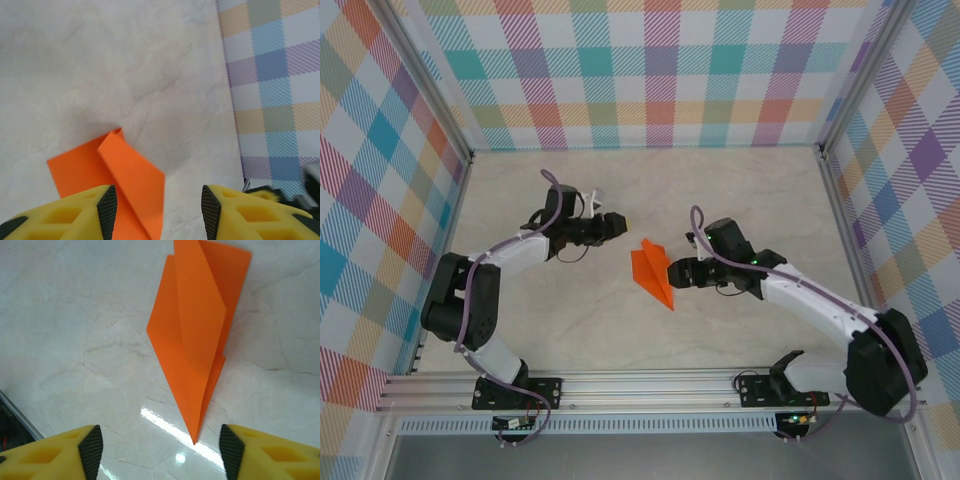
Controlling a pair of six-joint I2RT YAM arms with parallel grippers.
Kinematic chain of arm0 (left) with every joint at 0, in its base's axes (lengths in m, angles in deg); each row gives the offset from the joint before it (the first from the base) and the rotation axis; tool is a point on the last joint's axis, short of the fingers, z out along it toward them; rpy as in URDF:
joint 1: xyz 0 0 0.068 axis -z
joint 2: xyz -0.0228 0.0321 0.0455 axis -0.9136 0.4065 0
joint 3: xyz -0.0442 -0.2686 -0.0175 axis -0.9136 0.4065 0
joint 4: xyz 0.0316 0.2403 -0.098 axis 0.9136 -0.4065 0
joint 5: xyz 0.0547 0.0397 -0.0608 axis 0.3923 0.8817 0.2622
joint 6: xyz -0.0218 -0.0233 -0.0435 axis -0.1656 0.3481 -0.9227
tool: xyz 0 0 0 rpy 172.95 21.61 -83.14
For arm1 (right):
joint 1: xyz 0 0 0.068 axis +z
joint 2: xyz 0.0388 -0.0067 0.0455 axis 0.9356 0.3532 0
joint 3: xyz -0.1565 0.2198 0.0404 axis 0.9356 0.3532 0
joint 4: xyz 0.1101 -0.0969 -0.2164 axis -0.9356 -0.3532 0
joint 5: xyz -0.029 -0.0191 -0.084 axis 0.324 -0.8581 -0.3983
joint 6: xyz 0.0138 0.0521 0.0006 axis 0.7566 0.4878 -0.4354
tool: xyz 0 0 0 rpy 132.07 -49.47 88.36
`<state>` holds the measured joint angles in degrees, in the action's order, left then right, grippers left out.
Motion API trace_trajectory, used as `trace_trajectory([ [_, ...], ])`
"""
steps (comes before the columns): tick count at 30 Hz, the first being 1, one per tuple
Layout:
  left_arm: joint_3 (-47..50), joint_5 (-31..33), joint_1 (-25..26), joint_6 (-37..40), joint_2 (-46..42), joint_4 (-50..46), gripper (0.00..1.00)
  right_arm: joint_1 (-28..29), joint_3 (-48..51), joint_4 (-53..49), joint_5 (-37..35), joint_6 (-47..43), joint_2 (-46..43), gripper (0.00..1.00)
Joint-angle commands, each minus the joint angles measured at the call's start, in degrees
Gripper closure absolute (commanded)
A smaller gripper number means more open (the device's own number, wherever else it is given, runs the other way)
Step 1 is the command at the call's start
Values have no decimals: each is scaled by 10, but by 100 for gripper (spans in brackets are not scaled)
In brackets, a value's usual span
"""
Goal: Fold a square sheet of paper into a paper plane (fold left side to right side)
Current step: Turn over the paper at the center of the table.
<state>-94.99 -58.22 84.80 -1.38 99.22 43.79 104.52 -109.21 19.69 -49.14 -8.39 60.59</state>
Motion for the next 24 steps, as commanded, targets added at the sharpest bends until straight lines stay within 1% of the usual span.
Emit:
trace_trajectory([
  [1,21,-34,25,-60,51,91,49,-1,24,-34,-34,-4,-65,26],
  [3,15,-32,39,-69,82,106,49,-1,34,-39,-39,1,-103,21],
  [5,6,-31,50,-77,107,121,50,-1,42,-45,-42,3,-129,19],
  [8,-6,-43,65,-104,141,167,50,-1,44,-66,-49,3,-151,18],
  [13,-42,-40,83,-107,190,161,54,-1,41,-96,-57,3,-183,17],
  [15,-56,-41,89,-114,209,166,61,-1,42,-102,-59,3,-199,13],
  [18,-68,-43,96,-121,219,177,77,-2,46,-100,-57,7,-221,0],
  [20,-69,-40,96,-122,210,177,86,-3,51,-94,-49,9,-229,0],
  [22,-67,-33,96,-111,187,164,91,-8,52,-86,-32,13,-231,0],
  [24,-65,-26,95,-100,155,147,95,-18,57,-68,-4,19,-232,0],
])
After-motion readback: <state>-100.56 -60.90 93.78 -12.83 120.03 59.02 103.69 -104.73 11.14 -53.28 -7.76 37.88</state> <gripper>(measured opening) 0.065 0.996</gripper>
